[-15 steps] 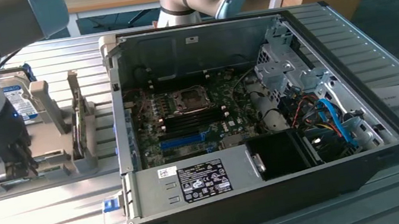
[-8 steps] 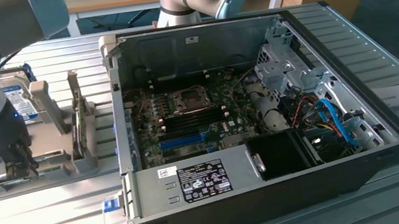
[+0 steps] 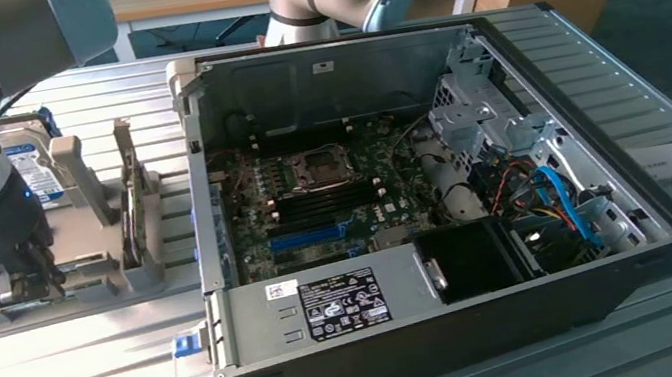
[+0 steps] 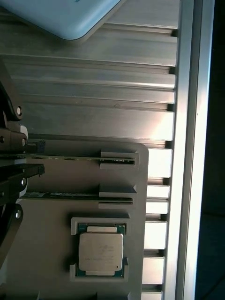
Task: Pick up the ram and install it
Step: 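Pick up the ram and move it above insertion slot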
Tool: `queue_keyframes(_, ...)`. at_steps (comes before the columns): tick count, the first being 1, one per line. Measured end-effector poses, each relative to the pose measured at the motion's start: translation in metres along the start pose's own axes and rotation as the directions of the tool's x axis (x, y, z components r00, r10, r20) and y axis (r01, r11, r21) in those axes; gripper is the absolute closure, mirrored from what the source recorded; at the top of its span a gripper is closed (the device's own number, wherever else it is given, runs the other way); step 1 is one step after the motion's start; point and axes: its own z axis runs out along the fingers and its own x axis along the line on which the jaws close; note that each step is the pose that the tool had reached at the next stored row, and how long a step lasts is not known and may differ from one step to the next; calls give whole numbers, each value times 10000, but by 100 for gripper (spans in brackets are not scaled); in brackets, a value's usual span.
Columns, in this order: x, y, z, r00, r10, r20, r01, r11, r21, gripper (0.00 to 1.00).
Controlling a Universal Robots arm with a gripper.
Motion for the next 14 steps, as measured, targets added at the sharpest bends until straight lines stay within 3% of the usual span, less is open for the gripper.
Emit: queue_keyframes(14,0,-1,25,10000,0,2,0,10000,4,76)
